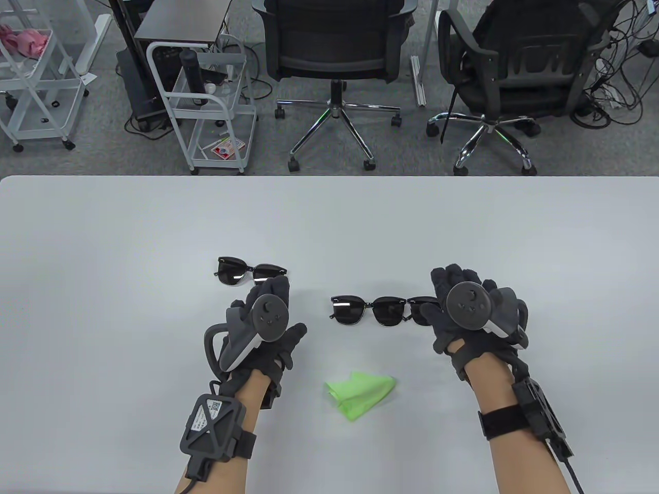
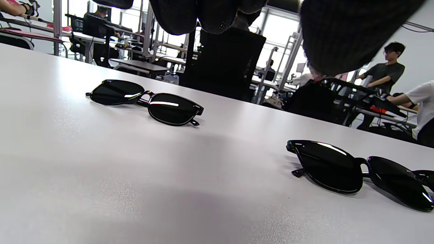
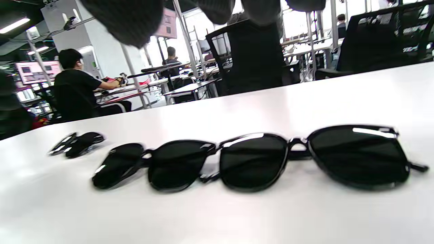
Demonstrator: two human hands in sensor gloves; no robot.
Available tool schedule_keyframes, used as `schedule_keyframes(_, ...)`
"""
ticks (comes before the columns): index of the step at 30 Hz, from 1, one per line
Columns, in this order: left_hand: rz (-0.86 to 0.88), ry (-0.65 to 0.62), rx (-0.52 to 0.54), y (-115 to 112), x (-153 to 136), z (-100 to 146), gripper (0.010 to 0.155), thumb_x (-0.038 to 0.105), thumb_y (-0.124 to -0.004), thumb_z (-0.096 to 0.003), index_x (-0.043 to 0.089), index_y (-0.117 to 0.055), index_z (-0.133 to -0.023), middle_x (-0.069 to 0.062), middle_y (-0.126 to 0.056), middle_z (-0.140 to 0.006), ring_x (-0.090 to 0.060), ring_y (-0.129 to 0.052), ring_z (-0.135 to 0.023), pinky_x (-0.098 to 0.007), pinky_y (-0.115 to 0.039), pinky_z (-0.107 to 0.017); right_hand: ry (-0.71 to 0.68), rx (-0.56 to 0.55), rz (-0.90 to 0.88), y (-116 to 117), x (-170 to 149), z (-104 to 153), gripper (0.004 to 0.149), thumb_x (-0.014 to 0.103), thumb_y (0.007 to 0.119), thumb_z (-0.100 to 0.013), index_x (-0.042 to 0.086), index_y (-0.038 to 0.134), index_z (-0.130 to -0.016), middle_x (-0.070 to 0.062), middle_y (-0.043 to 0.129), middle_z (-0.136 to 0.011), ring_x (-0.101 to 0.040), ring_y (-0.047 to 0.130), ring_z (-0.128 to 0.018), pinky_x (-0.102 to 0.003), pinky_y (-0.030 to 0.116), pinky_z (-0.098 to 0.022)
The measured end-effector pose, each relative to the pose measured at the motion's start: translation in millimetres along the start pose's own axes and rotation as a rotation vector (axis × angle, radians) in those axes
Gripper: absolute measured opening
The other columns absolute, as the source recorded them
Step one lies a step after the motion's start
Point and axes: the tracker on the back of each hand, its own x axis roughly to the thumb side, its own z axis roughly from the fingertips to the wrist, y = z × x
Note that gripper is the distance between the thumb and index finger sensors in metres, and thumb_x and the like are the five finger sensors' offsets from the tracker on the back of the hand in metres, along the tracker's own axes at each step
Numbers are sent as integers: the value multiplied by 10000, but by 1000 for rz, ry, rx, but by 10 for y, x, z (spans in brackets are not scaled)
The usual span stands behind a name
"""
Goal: Dust sunglasses
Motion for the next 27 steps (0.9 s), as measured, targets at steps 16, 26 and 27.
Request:
schedule_keyframes(16, -68, 75, 3, 149, -29, -130, 852, 617, -807, -351, 382, -443, -1084, 106, -518, -1160, -242, -582, -1116, -572, -489, -783, -62, 26, -78, 224, -13, 145, 800, 584, 668, -504, 76, 448, -1082, -245, 372, -1135, -552, 347, -986, -707, 306, -600)
schedule_keyframes(26, -310, 152, -70, 300, -401, -715, 723, 493, -832, -378, 471, -549, -1043, 153, -511, -1159, -219, -532, -1137, -572, -464, -803, -56, 40, -76, 213, -7, 162, 774, 564, 683, -508, 69, 496, -1073, -254, 417, -1129, -560, 382, -978, -712, 316, -594)
schedule_keyframes(27, -345, 149, -77, 269, -425, -774, 721, 491, -832, -377, 481, -548, -1040, 161, -501, -1160, -215, -524, -1138, -569, -461, -805, -51, 33, -74, 214, -1, 165, 773, 563, 686, -507, 69, 499, -1072, -256, 421, -1128, -561, 385, -978, -713, 318, -594)
